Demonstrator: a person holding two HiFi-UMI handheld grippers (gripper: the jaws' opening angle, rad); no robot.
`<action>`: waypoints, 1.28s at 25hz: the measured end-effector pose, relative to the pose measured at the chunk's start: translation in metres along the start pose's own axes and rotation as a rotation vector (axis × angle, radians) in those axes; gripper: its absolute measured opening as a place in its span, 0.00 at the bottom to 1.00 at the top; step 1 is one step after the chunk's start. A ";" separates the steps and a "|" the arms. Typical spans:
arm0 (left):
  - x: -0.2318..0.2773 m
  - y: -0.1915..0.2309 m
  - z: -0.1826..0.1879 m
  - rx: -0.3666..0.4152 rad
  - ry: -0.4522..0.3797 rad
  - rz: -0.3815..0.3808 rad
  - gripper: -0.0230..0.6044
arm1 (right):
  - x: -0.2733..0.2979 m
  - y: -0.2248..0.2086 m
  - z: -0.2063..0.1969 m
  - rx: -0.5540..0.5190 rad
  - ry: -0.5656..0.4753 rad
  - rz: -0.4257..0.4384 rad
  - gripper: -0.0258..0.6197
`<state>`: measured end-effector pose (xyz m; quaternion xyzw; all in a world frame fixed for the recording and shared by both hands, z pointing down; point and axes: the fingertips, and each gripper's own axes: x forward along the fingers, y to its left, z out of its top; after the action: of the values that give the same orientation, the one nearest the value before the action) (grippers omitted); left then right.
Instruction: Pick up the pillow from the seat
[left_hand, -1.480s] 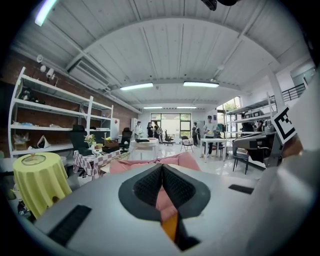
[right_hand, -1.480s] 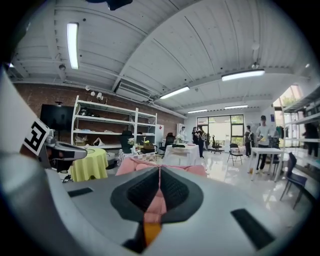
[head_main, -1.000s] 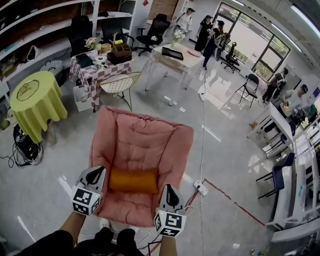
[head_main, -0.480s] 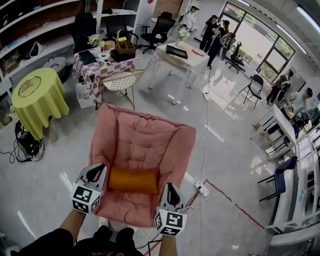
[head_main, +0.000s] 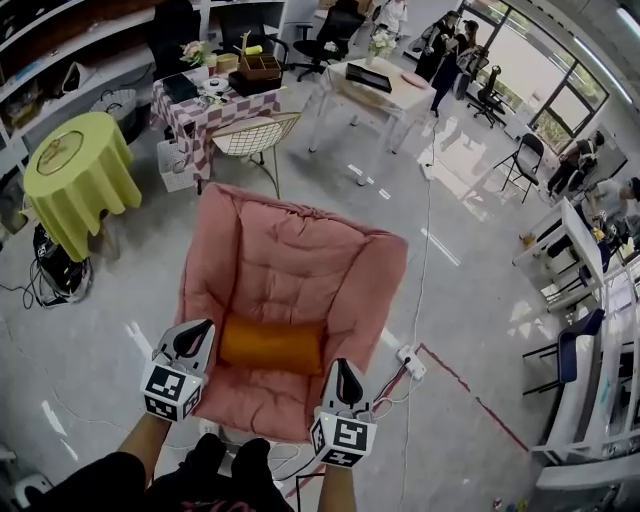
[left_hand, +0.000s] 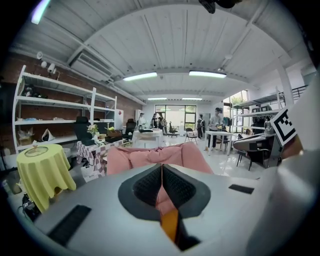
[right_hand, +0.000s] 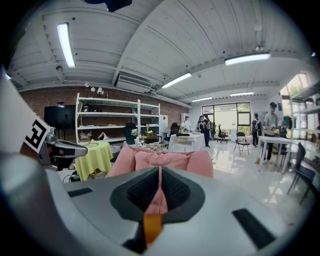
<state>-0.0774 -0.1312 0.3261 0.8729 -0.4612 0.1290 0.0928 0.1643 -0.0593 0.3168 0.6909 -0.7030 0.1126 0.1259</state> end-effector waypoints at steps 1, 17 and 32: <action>0.002 0.001 -0.004 -0.004 0.009 0.001 0.05 | 0.003 0.000 -0.003 0.001 0.007 0.002 0.07; 0.033 0.008 -0.072 -0.047 0.122 0.037 0.05 | 0.040 0.000 -0.059 0.037 0.091 0.033 0.07; 0.046 -0.001 -0.120 -0.092 0.198 0.035 0.05 | 0.064 0.005 -0.100 0.061 0.156 0.057 0.07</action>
<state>-0.0689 -0.1326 0.4545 0.8427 -0.4702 0.1947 0.1754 0.1603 -0.0862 0.4323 0.6634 -0.7065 0.1911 0.1558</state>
